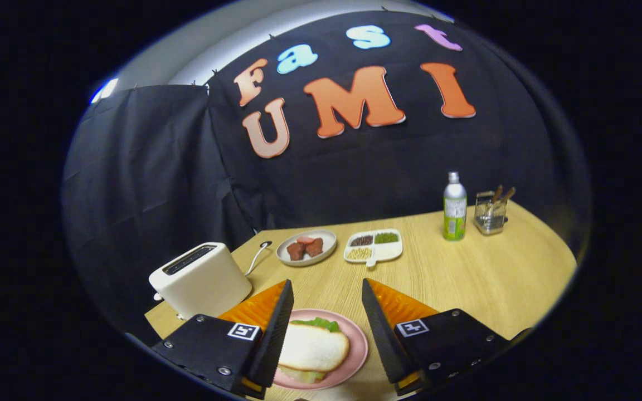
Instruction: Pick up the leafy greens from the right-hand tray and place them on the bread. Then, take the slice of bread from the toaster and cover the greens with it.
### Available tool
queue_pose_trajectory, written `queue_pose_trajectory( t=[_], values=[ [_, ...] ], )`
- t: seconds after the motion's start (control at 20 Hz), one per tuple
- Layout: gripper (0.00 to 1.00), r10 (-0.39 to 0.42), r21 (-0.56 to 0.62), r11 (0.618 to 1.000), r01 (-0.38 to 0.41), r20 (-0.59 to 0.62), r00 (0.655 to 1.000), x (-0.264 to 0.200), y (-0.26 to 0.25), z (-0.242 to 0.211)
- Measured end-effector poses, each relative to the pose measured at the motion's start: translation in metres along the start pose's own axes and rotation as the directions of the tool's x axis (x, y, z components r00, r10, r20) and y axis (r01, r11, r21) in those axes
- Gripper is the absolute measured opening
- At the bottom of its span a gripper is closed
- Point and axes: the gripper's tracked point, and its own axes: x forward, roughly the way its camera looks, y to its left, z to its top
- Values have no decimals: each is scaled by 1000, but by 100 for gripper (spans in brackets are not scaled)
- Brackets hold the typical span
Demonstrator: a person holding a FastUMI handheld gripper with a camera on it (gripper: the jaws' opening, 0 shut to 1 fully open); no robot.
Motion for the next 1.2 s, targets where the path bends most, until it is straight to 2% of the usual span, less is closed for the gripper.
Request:
queue_pose_trajectory(
  t=[0.2,0.45,0.8,1.2],
  values=[
    [83,-60,-83,993,78,192,979,-11,-3,49],
    [89,-104,-99,985,143,327,939,-27,0,83],
    [95,-141,-107,975,192,365,920,-33,13,86],
    [95,-131,-116,975,188,383,914,-32,22,82]
  ],
)
